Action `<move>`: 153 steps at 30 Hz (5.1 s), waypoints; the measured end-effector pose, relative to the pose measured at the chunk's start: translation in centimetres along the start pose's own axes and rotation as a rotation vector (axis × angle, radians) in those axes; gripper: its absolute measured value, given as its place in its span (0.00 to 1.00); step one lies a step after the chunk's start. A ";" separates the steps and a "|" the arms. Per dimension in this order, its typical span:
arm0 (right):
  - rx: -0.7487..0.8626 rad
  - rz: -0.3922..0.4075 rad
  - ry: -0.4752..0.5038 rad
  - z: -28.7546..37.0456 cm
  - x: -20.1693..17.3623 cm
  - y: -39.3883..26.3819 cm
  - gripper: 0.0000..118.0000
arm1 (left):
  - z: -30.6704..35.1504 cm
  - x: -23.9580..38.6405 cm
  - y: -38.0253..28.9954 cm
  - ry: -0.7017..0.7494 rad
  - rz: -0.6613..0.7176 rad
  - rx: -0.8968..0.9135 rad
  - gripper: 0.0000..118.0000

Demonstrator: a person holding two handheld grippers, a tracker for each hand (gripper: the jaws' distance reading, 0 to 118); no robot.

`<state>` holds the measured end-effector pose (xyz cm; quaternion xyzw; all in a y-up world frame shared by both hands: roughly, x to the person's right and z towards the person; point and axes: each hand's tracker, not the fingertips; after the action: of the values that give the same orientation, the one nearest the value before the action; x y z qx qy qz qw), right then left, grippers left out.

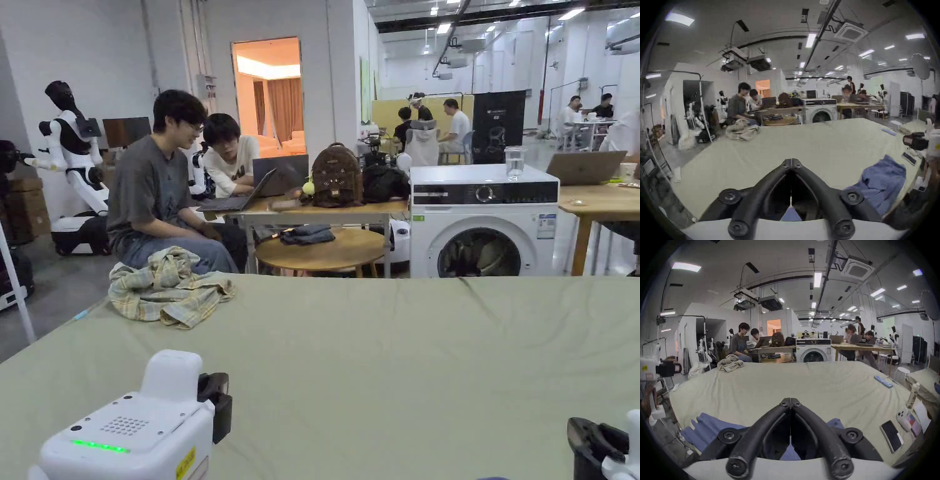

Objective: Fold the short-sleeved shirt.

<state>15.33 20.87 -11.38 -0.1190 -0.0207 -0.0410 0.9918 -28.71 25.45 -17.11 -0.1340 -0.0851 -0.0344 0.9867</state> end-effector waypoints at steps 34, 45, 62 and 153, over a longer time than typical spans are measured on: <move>-0.135 -0.052 -0.090 -0.5 3.7 -2.6 0.00 | -15.3 -0.9 -11.8 -0.061 0.213 -0.720 0.00; -0.333 -0.324 -0.156 3.1 10.5 -5.1 0.48 | -16.5 0.3 -11.9 -0.096 0.198 -0.775 0.00; -0.466 -0.623 -0.123 0.9 12.8 -13.2 0.00 | -16.6 -1.4 -12.7 -0.114 0.237 -0.736 0.00; -0.304 -0.045 -0.117 1.2 6.8 -9.0 0.45 | -0.5 -5.0 -14.8 -0.066 0.250 -0.271 0.39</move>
<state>21.34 11.89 -7.77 -0.2696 -0.0748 -0.0587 0.9583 -34.85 11.32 -14.68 -0.2763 -0.0947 0.0816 0.9529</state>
